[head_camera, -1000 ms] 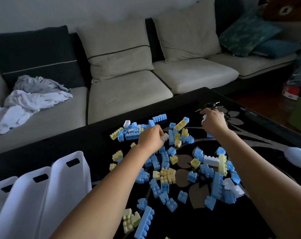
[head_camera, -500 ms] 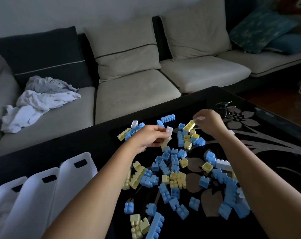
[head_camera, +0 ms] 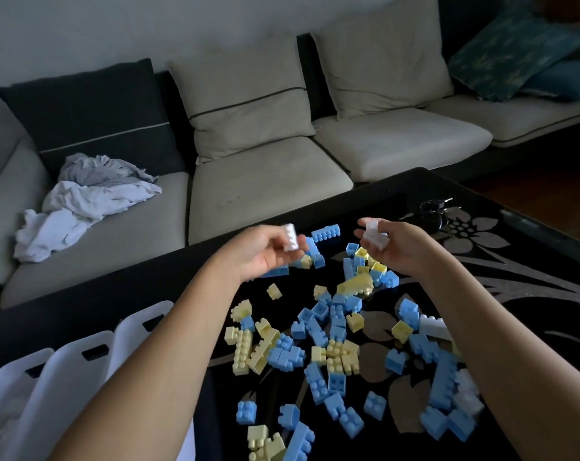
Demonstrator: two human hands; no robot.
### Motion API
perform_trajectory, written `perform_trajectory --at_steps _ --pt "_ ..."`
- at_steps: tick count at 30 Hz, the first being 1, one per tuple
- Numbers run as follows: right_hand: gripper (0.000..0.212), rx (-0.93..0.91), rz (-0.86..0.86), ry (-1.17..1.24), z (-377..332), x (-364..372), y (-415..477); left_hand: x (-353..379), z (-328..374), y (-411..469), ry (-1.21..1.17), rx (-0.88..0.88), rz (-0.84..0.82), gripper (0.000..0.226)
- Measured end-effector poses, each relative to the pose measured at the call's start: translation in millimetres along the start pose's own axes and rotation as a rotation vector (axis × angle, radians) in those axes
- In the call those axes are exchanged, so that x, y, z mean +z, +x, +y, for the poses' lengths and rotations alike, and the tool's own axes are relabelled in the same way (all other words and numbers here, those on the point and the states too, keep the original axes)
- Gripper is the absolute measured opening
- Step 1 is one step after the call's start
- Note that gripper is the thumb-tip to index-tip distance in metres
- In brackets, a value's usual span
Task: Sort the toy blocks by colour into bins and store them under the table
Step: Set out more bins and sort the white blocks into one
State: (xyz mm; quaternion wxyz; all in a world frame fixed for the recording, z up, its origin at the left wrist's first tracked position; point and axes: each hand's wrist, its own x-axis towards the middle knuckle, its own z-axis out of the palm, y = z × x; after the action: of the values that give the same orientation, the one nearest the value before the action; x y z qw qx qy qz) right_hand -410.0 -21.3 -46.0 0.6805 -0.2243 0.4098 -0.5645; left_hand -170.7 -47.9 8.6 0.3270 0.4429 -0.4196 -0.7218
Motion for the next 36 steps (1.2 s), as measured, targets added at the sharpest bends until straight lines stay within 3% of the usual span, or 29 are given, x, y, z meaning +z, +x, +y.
perform_trajectory --at_steps 2,4,6,8,12,14,18,23,28,36 --pt "0.025 -0.047 0.118 -0.197 2 3 2 -11 6 7 -0.183 0.017 0.142 0.028" --pt "0.022 -0.117 0.287 -0.658 6 5 5 -23 9 14 -0.257 0.021 0.256 0.024" --pt "0.022 -0.223 0.358 -1.123 13 4 10 -36 7 24 -0.146 0.016 0.367 0.01" --pt "0.022 -0.262 0.389 -1.344 21 4 11 -47 2 39 0.158 0.018 0.507 0.019" --pt "0.026 -0.387 0.422 -1.435 29 4 10 -56 -11 56 0.997 0.107 0.664 0.018" --pt "0.028 -0.433 0.442 -1.47 30 4 10 -60 -17 60 1.2 0.174 0.621 0.026" --pt "0.03 -0.476 0.448 -1.497 30 3 12 -59 -21 71 1.442 0.282 0.364 0.048" --pt "0.03 -0.497 0.447 -1.473 30 2 13 -42 -12 79 1.617 0.147 0.104 0.033" --pt "0.031 -0.501 0.443 -1.464 30 2 11 -27 -10 68 1.63 0.142 0.067 0.024" --pt "0.031 -0.571 0.438 -1.44 21 17 -2 3 -30 31 1.545 0.056 -0.038 0.028"
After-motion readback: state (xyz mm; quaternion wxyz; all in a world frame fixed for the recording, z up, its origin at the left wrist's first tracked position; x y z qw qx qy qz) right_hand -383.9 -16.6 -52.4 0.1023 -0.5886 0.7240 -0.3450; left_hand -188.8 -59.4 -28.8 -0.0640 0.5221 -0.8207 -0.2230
